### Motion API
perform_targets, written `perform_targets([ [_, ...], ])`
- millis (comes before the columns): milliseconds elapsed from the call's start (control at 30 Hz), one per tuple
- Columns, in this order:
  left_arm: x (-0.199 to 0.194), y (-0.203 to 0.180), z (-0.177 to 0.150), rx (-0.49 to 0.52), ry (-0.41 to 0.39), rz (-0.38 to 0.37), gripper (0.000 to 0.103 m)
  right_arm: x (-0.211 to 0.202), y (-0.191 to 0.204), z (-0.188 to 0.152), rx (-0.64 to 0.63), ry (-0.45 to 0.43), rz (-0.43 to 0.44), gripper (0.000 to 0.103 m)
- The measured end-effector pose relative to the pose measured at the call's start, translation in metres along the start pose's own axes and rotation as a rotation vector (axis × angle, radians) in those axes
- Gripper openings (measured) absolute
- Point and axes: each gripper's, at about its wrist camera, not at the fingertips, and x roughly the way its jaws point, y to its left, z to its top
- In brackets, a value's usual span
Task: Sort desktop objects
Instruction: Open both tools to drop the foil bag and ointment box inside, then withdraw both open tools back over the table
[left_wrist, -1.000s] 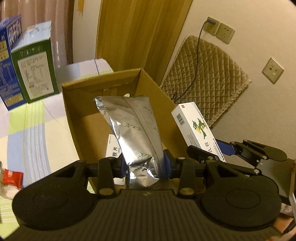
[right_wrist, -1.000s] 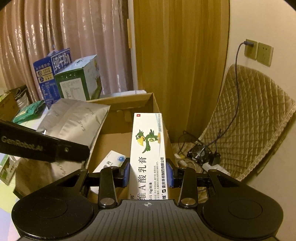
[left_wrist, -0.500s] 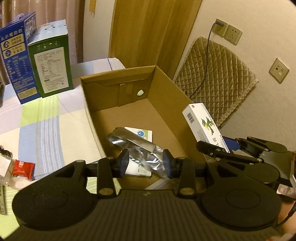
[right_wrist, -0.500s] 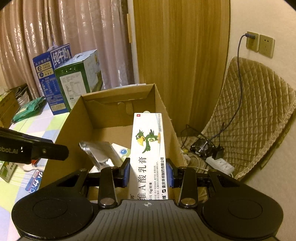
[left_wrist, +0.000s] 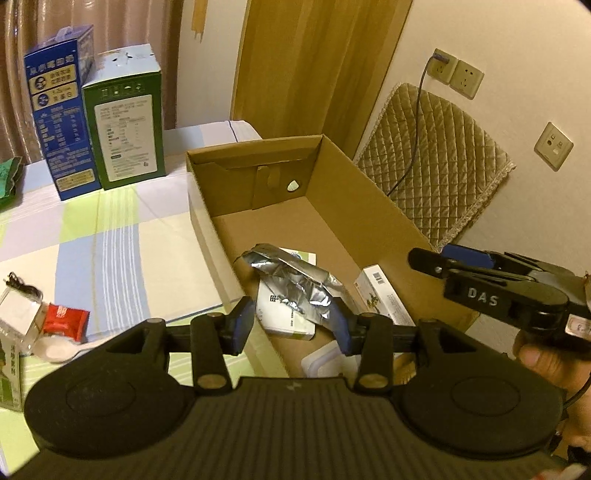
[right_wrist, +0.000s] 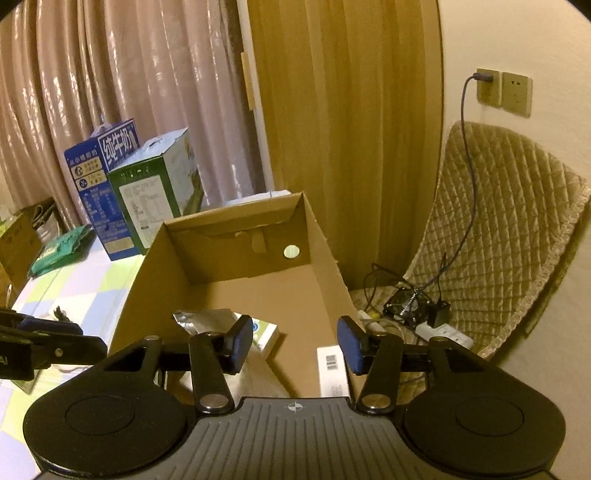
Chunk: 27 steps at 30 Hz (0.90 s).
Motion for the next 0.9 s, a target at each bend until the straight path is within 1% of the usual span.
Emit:
perform_targets([
  [67, -0.008, 0.001, -0.006, -0.007, -0.008, -0.005, 0.04, -0.01, 0.001, -0.003, 0.011, -0.008, 0.003, 0.049],
  [233, -0.034, 0.001, -0.022, -0.007, -0.035, -0.003, 0.05, -0.047, 0.008, -0.018, 0.06, -0.034, 0.03, 0.051],
  [300, -0.048, 0.001, -0.031, 0.001, -0.051, 0.003, 0.059, -0.063, 0.013, -0.027, 0.088, -0.05, 0.036, 0.056],
  [333, -0.055, 0.002, -0.037, 0.002, -0.056, 0.008, 0.061, -0.072, 0.016, -0.033, 0.097, -0.054, 0.043, 0.06],
  [400, -0.067, 0.005, -0.049, 0.001, -0.058, 0.019, 0.066, -0.087, 0.026, -0.044, 0.102, -0.054, 0.061, 0.064],
  [433, -0.073, 0.007, -0.056, -0.003, -0.059, 0.026, 0.067, -0.092, 0.032, -0.049, 0.098, -0.049, 0.07, 0.066],
  [500, -0.085, 0.011, -0.072, -0.01, -0.059, 0.036, 0.078, -0.102, 0.044, -0.06, 0.088, -0.032, 0.093, 0.068],
  [567, -0.099, 0.018, -0.089, -0.022, -0.064, 0.052, 0.085, -0.11, 0.057, -0.071, 0.083, -0.009, 0.111, 0.07],
  [633, -0.111, 0.026, -0.104, -0.026, -0.064, 0.069, 0.088, -0.115, 0.069, -0.082, 0.072, 0.015, 0.134, 0.073],
  [700, -0.125, 0.036, -0.119, -0.03, -0.066, 0.099, 0.094, -0.12, 0.083, -0.092, 0.057, 0.032, 0.15, 0.076],
  [767, -0.138, 0.047, -0.132, -0.043, -0.071, 0.132, 0.096, -0.123, 0.096, -0.102, 0.038, 0.049, 0.169, 0.08],
  [800, -0.145, 0.054, -0.139, -0.054, -0.073, 0.148, 0.097, -0.125, 0.103, -0.106, 0.029, 0.057, 0.181, 0.085],
  [833, -0.152, 0.06, -0.145, -0.066, -0.076, 0.16, 0.098, -0.127, 0.108, -0.11, 0.022, 0.061, 0.189, 0.093],
  [900, -0.164, 0.072, -0.157, -0.094, -0.088, 0.187, 0.102, -0.129, 0.122, -0.115, -0.001, 0.067, 0.208, 0.101],
])
